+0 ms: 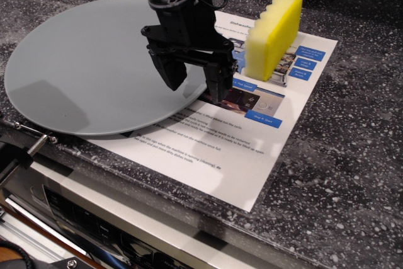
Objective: Pick up sponge and wipe plate
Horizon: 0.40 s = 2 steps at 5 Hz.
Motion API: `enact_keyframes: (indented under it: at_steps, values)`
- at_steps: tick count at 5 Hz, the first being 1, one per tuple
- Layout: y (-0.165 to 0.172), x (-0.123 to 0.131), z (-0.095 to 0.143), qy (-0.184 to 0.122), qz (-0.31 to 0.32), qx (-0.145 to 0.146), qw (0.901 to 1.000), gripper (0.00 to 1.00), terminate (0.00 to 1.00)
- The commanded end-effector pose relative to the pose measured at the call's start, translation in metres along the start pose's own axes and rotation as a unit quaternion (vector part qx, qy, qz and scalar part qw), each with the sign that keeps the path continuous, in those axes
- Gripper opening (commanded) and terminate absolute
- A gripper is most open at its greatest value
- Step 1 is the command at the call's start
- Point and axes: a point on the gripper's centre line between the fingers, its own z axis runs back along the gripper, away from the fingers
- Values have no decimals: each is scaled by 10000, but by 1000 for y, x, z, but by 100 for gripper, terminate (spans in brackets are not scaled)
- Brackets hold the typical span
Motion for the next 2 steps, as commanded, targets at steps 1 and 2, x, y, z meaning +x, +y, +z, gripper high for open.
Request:
enact_keyframes:
  at_steps: [1, 2]
  values:
    - [0, 0, 0, 0, 0, 0, 10000, 100, 0]
    - [-11, 21, 23, -162, 113, -209, 9996, 100, 0]
